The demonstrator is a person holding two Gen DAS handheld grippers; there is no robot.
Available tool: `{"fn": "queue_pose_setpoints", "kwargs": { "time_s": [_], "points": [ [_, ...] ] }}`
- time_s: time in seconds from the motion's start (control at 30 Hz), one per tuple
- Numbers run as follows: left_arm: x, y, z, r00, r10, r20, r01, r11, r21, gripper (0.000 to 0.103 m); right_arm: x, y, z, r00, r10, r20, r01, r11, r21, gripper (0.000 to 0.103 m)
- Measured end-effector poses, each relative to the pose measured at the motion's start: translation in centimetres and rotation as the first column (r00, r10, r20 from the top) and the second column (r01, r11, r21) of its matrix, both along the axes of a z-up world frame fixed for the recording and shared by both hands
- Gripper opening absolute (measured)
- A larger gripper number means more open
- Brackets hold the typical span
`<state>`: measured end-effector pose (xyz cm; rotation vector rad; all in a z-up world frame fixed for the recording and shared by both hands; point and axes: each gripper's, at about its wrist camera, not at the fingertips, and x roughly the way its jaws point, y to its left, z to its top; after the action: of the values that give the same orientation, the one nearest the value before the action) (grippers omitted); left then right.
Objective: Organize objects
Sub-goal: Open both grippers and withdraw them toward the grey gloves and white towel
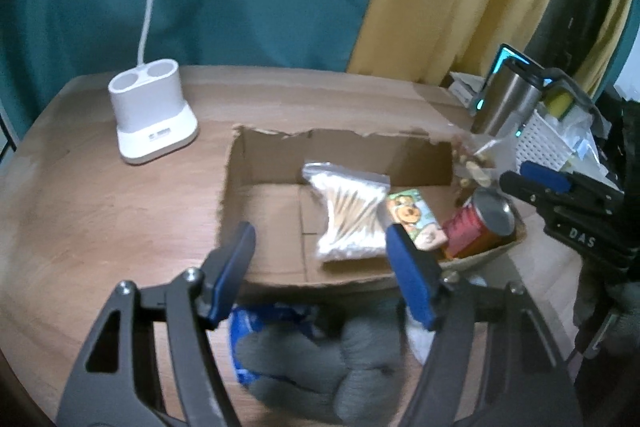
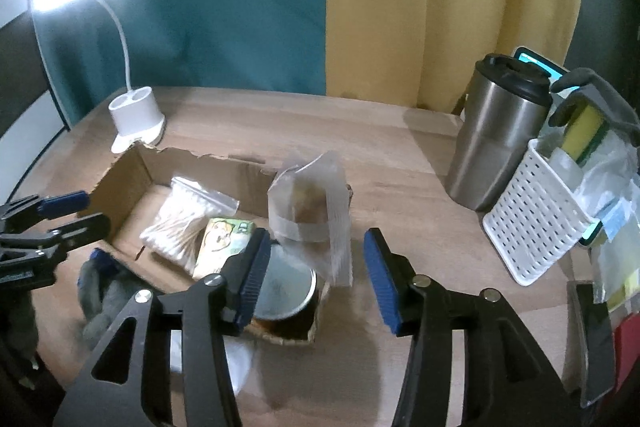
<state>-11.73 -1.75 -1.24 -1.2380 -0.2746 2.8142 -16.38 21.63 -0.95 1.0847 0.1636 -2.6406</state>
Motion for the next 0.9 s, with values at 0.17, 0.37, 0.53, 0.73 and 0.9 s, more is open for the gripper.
{"fn": "queue_pose_setpoints", "kwargs": {
  "time_s": [0.17,0.37,0.53,0.73,0.9],
  "points": [
    [-0.3,-0.4,-0.2,1.0,0.009,0.002,-0.009,1.0,0.01,0.069,-1.0,-0.7,-0.8,1.0,0.025,0.005,-0.026,0.999,0.021,0.036],
    [-0.8,0.1,-0.6,1.0,-0.003,0.011,0.003,1.0,0.024,0.069,-0.3,-1.6,-0.5,0.994,0.101,-0.039,-0.097,0.99,0.103,0.023],
    [-0.7,0.6,-0.6,1.0,-0.017,0.002,0.017,0.999,0.042,0.069,1.3,-2.8,0.3,0.979,0.192,-0.074,-0.175,0.965,0.195,0.021],
    [-0.1,0.6,-0.4,1.0,-0.019,-0.005,0.019,0.999,0.048,0.069,2.4,-4.4,0.9,0.957,0.274,-0.095,-0.244,0.937,0.249,0.021],
    [0.4,-0.3,-0.1,1.0,-0.001,-0.011,0.001,0.999,0.048,0.069,2.2,-5.9,0.0,0.953,0.291,-0.09,-0.257,0.926,0.277,0.024]
  ]
}}
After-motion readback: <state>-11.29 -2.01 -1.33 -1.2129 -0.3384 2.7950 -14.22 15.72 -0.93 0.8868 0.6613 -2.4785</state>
